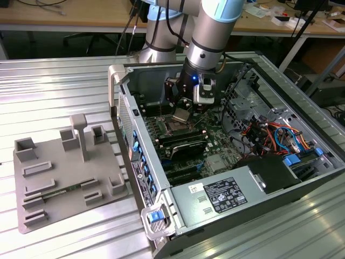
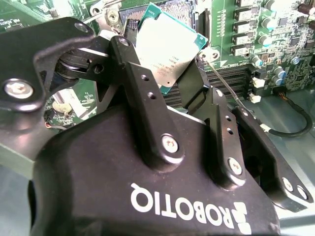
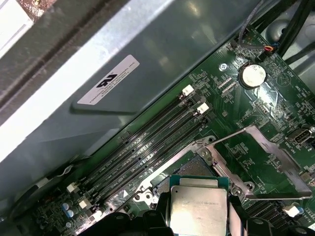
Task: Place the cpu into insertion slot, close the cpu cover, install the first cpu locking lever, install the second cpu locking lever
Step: 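Place the cpu into insertion slot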
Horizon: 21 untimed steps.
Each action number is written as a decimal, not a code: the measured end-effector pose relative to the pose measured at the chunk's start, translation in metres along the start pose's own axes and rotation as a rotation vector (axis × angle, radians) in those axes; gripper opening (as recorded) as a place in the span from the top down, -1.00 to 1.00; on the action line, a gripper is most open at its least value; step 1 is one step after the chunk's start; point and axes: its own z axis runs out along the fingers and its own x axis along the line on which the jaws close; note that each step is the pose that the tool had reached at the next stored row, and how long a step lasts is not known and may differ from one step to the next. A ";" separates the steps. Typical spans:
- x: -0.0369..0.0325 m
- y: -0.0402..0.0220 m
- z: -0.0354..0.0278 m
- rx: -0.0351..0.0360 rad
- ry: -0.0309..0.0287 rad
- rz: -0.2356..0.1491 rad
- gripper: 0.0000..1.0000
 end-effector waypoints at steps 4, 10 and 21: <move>0.0000 0.0000 0.0005 -0.0001 0.0002 0.004 -0.09; 0.0000 0.0000 0.0010 -0.0001 0.0005 0.010 -0.09; 0.0000 0.0001 0.0017 -0.0003 0.0012 0.024 -0.09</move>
